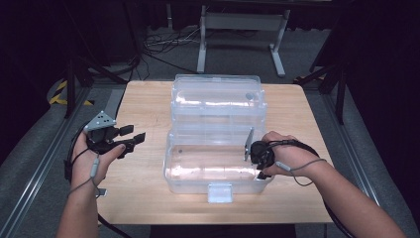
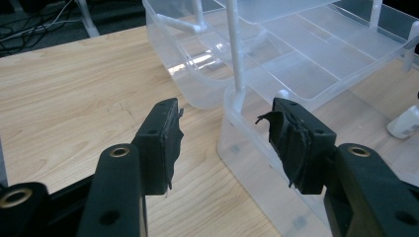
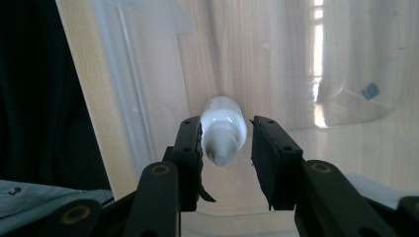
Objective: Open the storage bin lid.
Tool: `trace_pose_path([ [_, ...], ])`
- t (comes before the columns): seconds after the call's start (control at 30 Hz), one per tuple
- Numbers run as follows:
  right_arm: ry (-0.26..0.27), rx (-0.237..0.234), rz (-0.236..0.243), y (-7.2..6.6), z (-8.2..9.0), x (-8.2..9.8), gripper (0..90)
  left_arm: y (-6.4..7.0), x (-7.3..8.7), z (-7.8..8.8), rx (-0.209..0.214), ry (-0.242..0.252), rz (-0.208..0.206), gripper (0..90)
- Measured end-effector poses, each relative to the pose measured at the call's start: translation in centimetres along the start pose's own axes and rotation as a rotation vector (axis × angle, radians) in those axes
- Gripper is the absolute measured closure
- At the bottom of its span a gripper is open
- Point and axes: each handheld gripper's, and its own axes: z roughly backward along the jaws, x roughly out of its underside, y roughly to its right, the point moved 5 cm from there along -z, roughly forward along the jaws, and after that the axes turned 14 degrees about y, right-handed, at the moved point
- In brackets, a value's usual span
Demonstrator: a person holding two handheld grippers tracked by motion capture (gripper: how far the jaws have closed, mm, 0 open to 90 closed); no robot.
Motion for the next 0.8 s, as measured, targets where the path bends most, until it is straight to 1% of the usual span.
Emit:
trace_pose_path([
  [0.13, 0.037, 0.008, 0.005, -0.2, 0.9, -0.3, 64.0, 0.0, 0.0, 0.0, -0.001, -0.002, 0.003, 46.1],
  [0.27, 0.058, 0.020, 0.014, -0.6, 1.9, -0.6, 63.0, 0.1, 0.1, -0.1, 0.001, -0.004, 0.000, 46.1],
  [0.33, 0.062, 0.022, 0.014, -0.7, 2.1, -0.7, 62.9, 0.1, 0.1, -0.1, 0.002, -0.004, 0.000, 46.0],
  [0.43, 0.089, 0.031, 0.025, -1.2, 2.7, -1.2, 61.6, 0.1, 0.0, -0.1, 0.000, -0.004, 0.000, 46.1],
  [0.47, 0.088, 0.030, 0.034, -1.3, 2.9, -1.3, 61.3, 0.1, 0.0, -0.1, 0.002, -0.004, 0.002, 46.1],
  [0.53, 0.103, 0.026, 0.033, -1.9, 3.2, -1.6, 60.6, 0.1, 0.0, -0.1, 0.005, -0.004, 0.001, 46.0],
  [0.63, 0.121, 0.014, 0.035, -2.6, 3.1, -2.0, 59.6, 0.2, 0.0, -0.1, 0.015, -0.002, 0.005, 45.9],
  [0.73, 0.118, 0.002, 0.047, -3.1, 2.5, -2.2, 59.2, 0.3, -0.1, -0.2, 0.047, 0.004, -0.008, 46.0],
  [0.77, 0.111, 0.001, 0.048, -3.3, 2.2, -2.3, 59.2, 0.4, -0.2, -0.3, 0.060, 0.007, -0.018, 45.9],
  [0.8, 0.115, 0.000, 0.051, -3.4, 1.8, -2.3, 59.2, 0.4, -0.2, -0.3, 0.065, 0.009, -0.026, 45.9],
])
